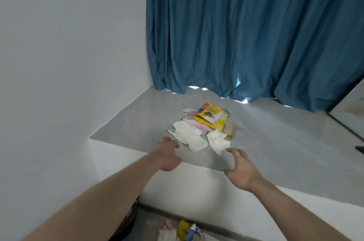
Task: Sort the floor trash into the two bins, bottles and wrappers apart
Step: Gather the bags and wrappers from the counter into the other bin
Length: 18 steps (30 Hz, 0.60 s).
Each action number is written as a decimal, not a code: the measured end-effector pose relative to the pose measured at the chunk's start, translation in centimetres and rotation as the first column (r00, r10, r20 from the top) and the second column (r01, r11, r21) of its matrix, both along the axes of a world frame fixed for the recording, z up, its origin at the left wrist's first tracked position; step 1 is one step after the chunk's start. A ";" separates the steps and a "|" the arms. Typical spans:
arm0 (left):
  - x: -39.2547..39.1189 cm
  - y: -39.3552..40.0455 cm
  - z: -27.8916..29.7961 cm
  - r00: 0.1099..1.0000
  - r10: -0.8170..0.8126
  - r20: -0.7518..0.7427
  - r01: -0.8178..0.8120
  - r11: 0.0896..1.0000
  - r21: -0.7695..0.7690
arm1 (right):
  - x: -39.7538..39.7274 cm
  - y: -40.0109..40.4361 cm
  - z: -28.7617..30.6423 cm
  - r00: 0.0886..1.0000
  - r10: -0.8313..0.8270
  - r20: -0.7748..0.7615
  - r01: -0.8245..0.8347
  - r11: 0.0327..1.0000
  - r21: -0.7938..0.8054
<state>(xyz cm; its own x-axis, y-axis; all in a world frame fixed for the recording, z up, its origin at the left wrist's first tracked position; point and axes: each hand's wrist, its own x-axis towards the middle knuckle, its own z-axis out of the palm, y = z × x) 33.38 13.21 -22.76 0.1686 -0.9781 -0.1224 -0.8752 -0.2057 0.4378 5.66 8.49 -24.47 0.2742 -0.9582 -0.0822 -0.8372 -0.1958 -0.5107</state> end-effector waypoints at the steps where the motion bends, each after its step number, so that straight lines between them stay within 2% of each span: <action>1: -0.1 -1.2 0.0 1.000 -0.008 0.030 0.008 1.000 -0.001 | 0.1 -1.3 -0.1 1.000 -0.013 0.008 0.013 1.000 0.001; 5: -0.6 -5.8 -0.4 0.987 -0.056 0.152 0.059 0.998 -0.019 | 0.9 -6.8 -1.2 0.998 -0.060 0.029 0.060 0.998 -0.014; 12: -2.3 -12.3 -3.8 0.960 -0.126 0.249 0.127 0.992 0.011 | 2.2 -15.2 -4.2 0.994 -0.102 0.034 0.103 0.994 -0.048; 18: -3.7 -15.5 -7.3 0.942 -0.126 0.312 0.148 0.988 -0.047 | 3.3 -19.3 -7.7 0.993 -0.101 -0.060 0.098 0.994 -0.051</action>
<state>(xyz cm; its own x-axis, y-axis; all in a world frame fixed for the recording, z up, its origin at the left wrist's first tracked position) 29.66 -2.32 -30.07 0.0512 -0.9985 -0.0179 -0.9869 -0.0533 0.1523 8.99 -10.85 -32.20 0.1727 -0.9837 -0.0496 -0.8835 -0.1324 -0.4493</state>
